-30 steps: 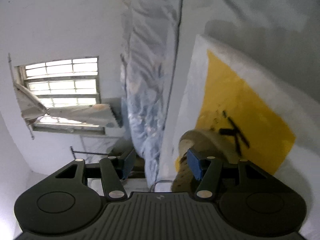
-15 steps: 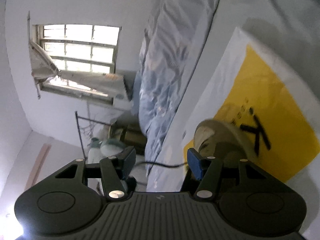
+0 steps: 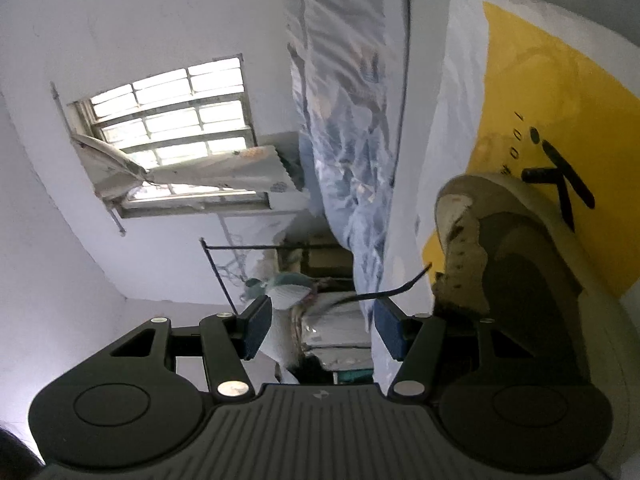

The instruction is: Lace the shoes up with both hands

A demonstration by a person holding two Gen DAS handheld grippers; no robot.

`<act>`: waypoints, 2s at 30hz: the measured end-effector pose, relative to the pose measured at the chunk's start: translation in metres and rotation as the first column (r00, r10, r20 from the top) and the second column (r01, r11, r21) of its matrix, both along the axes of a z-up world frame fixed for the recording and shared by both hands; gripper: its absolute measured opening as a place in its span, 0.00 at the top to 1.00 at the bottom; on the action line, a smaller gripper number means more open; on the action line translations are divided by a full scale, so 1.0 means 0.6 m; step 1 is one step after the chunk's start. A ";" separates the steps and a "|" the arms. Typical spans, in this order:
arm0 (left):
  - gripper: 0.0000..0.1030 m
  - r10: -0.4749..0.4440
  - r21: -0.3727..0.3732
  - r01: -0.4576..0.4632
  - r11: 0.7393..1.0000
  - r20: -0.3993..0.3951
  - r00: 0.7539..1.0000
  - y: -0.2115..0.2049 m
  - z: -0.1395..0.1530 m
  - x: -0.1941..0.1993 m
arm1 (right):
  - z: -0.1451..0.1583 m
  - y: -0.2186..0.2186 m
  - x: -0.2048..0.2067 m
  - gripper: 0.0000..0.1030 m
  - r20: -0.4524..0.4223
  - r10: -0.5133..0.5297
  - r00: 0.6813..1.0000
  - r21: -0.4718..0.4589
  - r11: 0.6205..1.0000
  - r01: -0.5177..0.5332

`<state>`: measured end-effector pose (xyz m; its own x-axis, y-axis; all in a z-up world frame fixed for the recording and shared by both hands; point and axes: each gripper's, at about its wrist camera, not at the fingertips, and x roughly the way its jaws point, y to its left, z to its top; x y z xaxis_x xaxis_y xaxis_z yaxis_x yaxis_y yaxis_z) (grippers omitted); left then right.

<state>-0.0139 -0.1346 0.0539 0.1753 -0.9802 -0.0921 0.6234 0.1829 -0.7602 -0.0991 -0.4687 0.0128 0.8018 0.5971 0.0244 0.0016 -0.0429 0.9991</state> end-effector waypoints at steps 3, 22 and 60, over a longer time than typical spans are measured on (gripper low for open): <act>1.00 -0.012 0.035 0.012 0.999 -0.002 1.000 -0.006 -0.005 -0.001 | 0.003 -0.012 -0.004 0.41 0.007 -0.038 0.999 -0.008 0.999 0.038; 1.00 -0.120 0.077 0.119 0.990 0.003 0.993 -0.015 -0.016 -0.012 | 0.017 -0.049 -0.022 0.56 0.005 -0.164 0.986 -0.117 0.980 0.164; 0.65 -0.098 0.105 0.092 0.990 0.052 0.994 0.006 -0.002 -0.019 | 0.101 -0.001 -0.039 0.97 0.201 -0.104 0.974 -0.476 0.859 0.190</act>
<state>-0.0252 -0.1310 0.0528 0.0896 -0.9787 -0.1849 0.6830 0.1955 -0.7038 -0.1225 -0.4690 0.0733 0.8912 0.4419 -0.1021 -0.1297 0.4641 0.8762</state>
